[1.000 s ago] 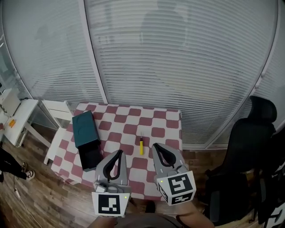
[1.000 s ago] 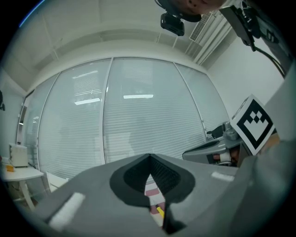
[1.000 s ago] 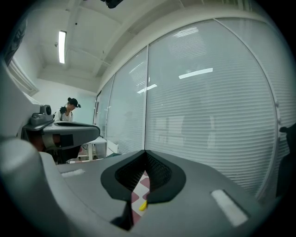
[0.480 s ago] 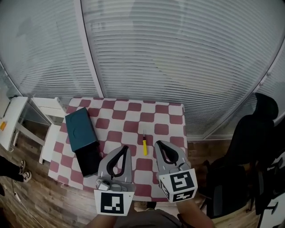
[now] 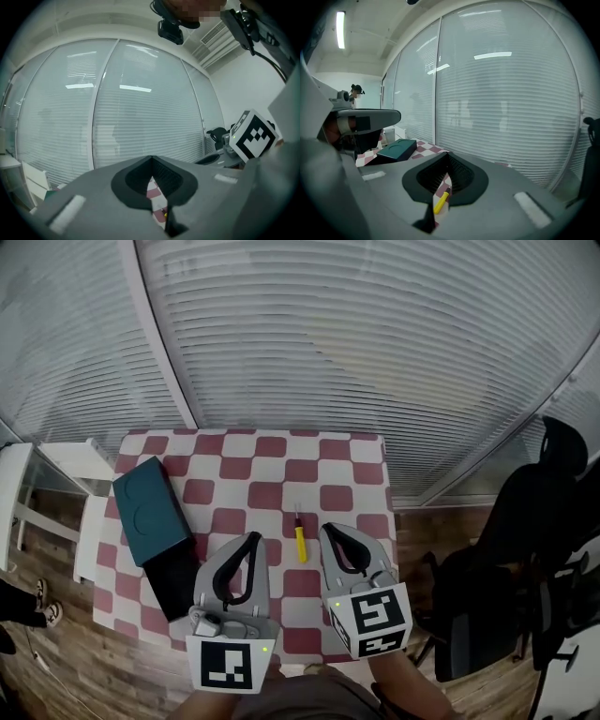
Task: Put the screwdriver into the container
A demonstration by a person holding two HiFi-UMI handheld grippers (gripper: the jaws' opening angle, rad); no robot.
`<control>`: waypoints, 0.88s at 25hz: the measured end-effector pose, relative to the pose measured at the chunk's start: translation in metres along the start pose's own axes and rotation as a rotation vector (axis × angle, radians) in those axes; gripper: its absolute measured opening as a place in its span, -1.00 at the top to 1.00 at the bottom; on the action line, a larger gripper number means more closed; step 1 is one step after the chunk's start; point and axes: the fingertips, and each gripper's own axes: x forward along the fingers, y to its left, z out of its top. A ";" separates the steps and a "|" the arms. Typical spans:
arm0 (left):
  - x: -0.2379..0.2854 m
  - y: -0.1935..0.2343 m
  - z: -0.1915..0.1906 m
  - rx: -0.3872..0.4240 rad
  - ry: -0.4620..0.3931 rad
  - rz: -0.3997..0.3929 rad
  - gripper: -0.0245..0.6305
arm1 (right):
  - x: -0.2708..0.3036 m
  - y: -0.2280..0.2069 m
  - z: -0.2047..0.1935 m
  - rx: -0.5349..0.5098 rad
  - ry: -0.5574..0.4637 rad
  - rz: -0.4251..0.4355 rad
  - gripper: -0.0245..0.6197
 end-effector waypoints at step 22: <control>0.041 0.038 -0.084 -0.074 0.192 -0.021 0.92 | 0.071 0.024 -0.137 0.155 0.388 0.036 0.51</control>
